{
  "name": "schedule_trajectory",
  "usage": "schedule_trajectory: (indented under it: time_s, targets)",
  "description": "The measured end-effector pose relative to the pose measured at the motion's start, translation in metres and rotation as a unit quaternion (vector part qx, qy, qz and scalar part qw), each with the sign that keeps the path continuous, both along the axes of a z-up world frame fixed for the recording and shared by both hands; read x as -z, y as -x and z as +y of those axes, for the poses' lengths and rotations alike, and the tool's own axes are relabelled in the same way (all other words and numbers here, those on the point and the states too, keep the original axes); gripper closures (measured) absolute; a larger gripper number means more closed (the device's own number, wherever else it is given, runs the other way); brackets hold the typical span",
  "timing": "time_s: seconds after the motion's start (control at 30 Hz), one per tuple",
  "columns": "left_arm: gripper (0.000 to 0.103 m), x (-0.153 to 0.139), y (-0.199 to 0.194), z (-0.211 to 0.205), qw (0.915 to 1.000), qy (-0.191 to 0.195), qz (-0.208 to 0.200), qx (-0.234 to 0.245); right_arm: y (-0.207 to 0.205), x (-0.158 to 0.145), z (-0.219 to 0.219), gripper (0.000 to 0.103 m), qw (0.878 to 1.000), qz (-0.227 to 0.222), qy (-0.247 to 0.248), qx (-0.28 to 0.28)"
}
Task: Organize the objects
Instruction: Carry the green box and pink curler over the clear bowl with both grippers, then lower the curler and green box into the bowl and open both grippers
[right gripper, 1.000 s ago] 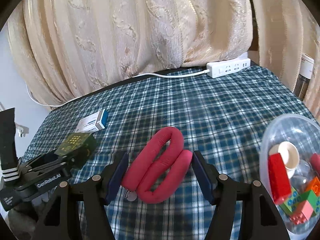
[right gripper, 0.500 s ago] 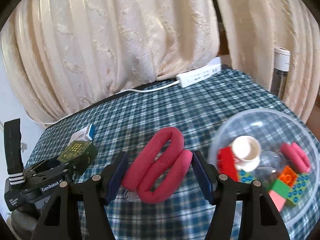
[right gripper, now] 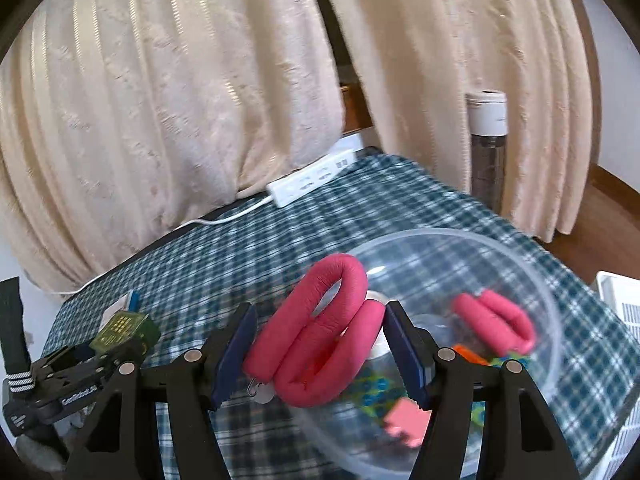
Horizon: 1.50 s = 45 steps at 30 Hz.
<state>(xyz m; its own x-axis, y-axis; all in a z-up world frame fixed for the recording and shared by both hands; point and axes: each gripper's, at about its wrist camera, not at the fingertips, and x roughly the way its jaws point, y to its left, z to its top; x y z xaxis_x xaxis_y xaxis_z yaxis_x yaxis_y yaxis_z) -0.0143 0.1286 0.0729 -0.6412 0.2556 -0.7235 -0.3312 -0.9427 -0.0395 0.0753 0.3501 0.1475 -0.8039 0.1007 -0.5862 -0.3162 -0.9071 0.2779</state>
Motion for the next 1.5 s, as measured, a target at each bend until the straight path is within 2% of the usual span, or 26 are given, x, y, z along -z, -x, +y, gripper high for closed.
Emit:
schedule_trajectory:
  time_s: [0.37,0.7,0.87,1.5]
  targets:
    - [0.034,-0.006,-0.008,0.04,0.9992,0.007,0.002,0.039,-0.007,0.016,0.039,0.035,0.999,-0.016,0.0,0.031]
    - [0.034,-0.013,-0.015,0.073,0.9974,0.012,0.007,0.07,-0.003,0.023,0.062,0.033,0.999,-0.023,0.007,0.031]
    - [0.034,-0.013,-0.017,0.087,0.9966,0.016,0.007,0.08,-0.006,0.026,0.071,0.028,0.999,-0.019,0.028,0.03]
    - [0.034,-0.021,-0.033,0.147,0.9887,0.009,0.012,0.149,-0.045,0.02,0.096,0.028,0.997,0.018,0.046,0.052]
